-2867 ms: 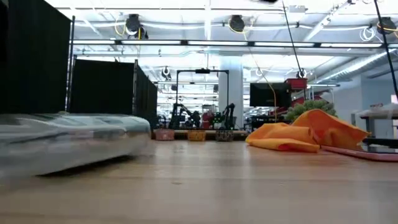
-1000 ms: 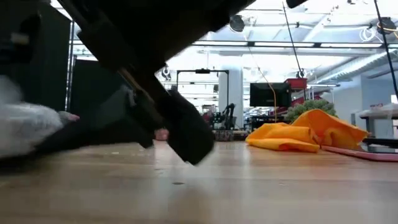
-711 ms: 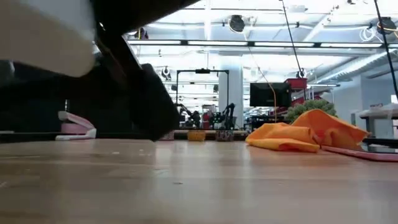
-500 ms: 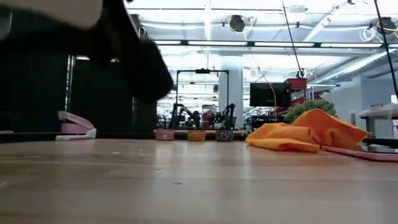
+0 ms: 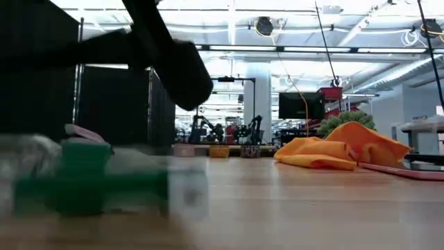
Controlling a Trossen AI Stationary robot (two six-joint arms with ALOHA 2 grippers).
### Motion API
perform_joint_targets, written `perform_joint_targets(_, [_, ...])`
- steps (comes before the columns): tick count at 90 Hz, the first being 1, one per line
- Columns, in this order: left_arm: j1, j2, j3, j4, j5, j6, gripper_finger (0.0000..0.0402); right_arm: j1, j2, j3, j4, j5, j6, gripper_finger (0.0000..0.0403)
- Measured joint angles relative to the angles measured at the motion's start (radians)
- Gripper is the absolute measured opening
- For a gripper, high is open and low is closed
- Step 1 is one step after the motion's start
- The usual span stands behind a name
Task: Apply microfiber cloth
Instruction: Adjust the spray bottle
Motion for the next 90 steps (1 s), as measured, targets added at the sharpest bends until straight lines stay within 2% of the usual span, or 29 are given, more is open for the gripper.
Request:
perform_joint_targets(11, [-0.019, -0.042, 0.051, -0.104, -0.025, -0.092, 0.0, -0.001, -0.058, -0.002, -0.119, -0.051, -0.076, 0.0247])
perform_joint_targets(20, [-0.058, -0.1, 0.086, -0.244, -0.02, -0.257, 0.0, 0.023, -0.137, -0.002, -0.299, -0.046, -0.079, 0.0247])
perform_joint_targets(33, [-0.149, -0.167, 0.097, -0.459, 0.031, -0.594, 0.0, 0.081, -0.209, -0.002, -0.593, -0.019, 0.079, 0.0247])
perform_joint_targets(41, [-0.227, -0.169, 0.094, -0.549, 0.063, -0.787, 0.0, 0.114, -0.21, -0.003, -0.693, -0.001, 0.214, 0.0247])
perform_joint_targets(54, [-0.339, -0.132, 0.09, -0.524, 0.071, -0.936, 0.0, 0.131, -0.164, -0.003, -0.701, 0.004, 0.318, 0.0247])
perform_joint_targets(69, [-0.407, -0.053, 0.088, -0.524, 0.072, -1.062, 0.0, 0.123, -0.103, -0.005, -0.62, 0.003, 0.323, 0.0247])
perform_joint_targets(90, [-0.429, 0.046, 0.088, -0.478, 0.076, -1.069, 0.0, 0.099, -0.054, -0.004, -0.588, 0.011, 0.35, 0.0247])
